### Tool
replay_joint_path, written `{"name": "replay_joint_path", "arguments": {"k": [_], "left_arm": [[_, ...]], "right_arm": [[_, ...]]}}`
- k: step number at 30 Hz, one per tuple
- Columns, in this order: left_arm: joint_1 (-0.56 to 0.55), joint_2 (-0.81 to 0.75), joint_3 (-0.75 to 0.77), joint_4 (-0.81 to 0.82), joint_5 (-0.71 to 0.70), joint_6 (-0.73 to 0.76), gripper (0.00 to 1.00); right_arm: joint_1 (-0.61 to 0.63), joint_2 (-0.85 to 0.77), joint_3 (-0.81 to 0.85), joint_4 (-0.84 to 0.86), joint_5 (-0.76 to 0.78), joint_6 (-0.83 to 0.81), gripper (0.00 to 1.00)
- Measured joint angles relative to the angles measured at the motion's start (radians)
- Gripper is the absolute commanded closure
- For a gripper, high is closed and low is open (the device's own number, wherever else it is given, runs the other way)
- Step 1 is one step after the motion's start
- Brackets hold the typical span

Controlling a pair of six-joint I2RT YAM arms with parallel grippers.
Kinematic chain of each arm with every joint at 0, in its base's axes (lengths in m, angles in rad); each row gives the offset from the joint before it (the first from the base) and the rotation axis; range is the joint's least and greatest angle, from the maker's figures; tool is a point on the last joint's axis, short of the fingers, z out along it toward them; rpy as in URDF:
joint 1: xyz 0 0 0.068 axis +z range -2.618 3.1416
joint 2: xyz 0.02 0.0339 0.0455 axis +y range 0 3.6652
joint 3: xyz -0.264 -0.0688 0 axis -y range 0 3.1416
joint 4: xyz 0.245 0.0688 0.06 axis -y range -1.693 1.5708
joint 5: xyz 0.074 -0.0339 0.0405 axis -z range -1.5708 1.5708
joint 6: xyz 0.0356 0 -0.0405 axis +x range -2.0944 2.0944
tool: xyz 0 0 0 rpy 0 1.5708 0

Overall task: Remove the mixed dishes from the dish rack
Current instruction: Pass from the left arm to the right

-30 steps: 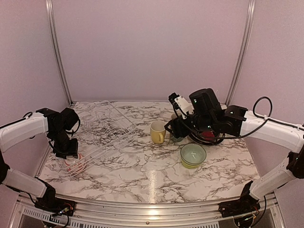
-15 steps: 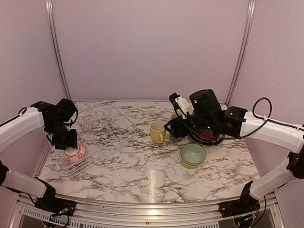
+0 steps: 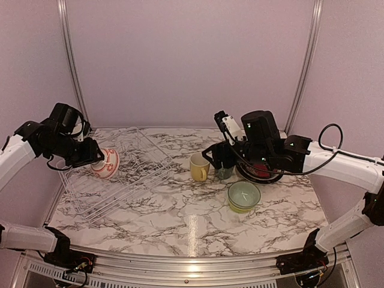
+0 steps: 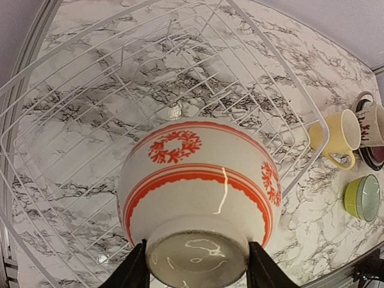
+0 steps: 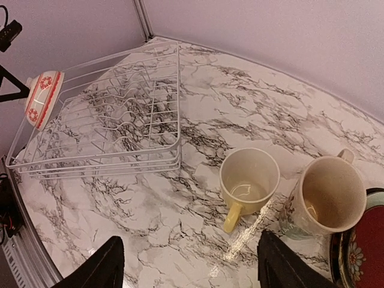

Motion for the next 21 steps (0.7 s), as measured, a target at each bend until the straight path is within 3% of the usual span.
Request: {"name": "replay_joint_path", "arguments": {"k": [9,15,21], "left_arm": [[0.0,-0.032,-0.012,0.279,0.243,-0.029,0.77],[-0.015,-0.038,-0.102,0.561,0.416,-0.13,0.76],[-0.09,0.011,-0.169,0.811,0.504,-0.242,0.76]], "right_arm": [[0.0,0.011,-0.005,0.16,-0.161,0.085,0.25],[0.0,0.092,-0.005,0.324,-0.329,0.173,0.24],[0.0,0.188,0.029,0.442,-0.468,0.244,0.25]]}}
